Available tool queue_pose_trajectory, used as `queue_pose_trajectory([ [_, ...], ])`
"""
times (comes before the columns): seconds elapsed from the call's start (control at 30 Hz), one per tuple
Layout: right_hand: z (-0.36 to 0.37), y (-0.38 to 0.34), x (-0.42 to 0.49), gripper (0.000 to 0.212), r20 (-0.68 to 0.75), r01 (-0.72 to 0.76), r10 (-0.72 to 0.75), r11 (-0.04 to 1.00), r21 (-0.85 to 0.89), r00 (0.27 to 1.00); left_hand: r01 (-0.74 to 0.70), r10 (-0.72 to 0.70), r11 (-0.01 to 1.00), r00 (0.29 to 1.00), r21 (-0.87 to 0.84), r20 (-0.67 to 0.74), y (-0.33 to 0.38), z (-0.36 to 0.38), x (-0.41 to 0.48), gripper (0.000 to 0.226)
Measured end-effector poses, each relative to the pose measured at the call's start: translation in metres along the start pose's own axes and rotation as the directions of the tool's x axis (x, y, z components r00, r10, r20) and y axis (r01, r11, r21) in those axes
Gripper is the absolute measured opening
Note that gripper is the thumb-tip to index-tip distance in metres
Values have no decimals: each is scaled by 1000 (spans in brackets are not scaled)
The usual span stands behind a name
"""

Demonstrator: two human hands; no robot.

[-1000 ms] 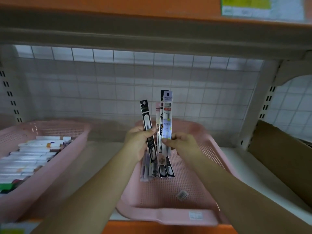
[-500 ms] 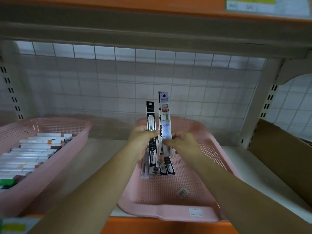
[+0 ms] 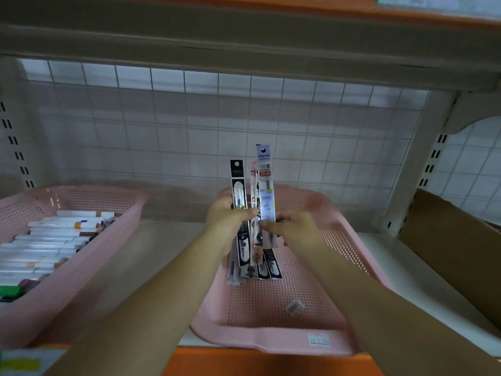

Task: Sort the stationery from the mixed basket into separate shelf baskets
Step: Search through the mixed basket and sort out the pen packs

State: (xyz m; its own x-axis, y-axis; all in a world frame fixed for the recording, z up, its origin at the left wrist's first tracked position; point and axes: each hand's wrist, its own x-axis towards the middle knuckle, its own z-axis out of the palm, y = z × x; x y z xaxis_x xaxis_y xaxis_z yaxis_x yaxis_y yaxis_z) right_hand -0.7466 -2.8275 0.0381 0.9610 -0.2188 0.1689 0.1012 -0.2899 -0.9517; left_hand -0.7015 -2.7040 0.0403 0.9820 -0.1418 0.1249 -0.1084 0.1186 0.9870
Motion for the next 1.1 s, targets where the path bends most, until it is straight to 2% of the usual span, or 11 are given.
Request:
queue_pose_trajectory([
  [0.1, -1, -2, -2, 17, 6, -39, 38, 997, 61, 999, 27, -28, 999, 999, -44, -16, 2, 0, -1, 15],
  [0.17, -3, -4, 0, 12, -16, -78, 79, 994, 76, 997, 28, -33, 997, 996, -73, -79, 2, -1, 0, 14],
  [0.2, -6, -5, 4, 7, -39, -107, 109, 993, 45, 993, 21, -31, 997, 992, -80, -125, 0, -3, 2, 16],
  [0.27, -14, -4, 15, 10, -84, -210, 202, 973, -100, 976, -2, -16, 996, 980, -94, -198, -1, -6, 4, 19],
  [0.37, -15, 6, 25, 17, -17, -443, 468, 825, -349, 884, -11, -12, 996, 970, -94, -241, 1, -6, 3, 9],
  [0.47, -5, 27, 22, 19, -1, -571, 631, 702, -427, 776, -4, -14, 997, 975, -82, -223, 1, -3, 2, 16],
  [0.63, -9, 38, 33, 19, -45, -577, 620, 698, -425, 783, 14, -27, 998, 971, -57, -237, 0, 0, 4, 36],
  [0.77, -2, 38, 29, 29, -72, -548, 591, 687, -476, 803, 6, -29, 995, 970, -95, -243, 3, 2, 2, 38],
  [0.87, 0, 44, 30, 38, -97, -540, 551, 745, -391, 829, 16, -47, 991, 972, -136, -228, 1, 1, 4, 27],
  [1.0, -2, 48, 31, 28, -71, -523, 543, 753, -400, 837, 28, -62, 988, 973, -152, -221, 0, 1, 7, 10],
  [1.1, -3, 48, 31, 18, -25, -540, 562, 781, -314, 827, 27, -66, 984, 972, -175, -224, 1, 0, 6, 21],
])
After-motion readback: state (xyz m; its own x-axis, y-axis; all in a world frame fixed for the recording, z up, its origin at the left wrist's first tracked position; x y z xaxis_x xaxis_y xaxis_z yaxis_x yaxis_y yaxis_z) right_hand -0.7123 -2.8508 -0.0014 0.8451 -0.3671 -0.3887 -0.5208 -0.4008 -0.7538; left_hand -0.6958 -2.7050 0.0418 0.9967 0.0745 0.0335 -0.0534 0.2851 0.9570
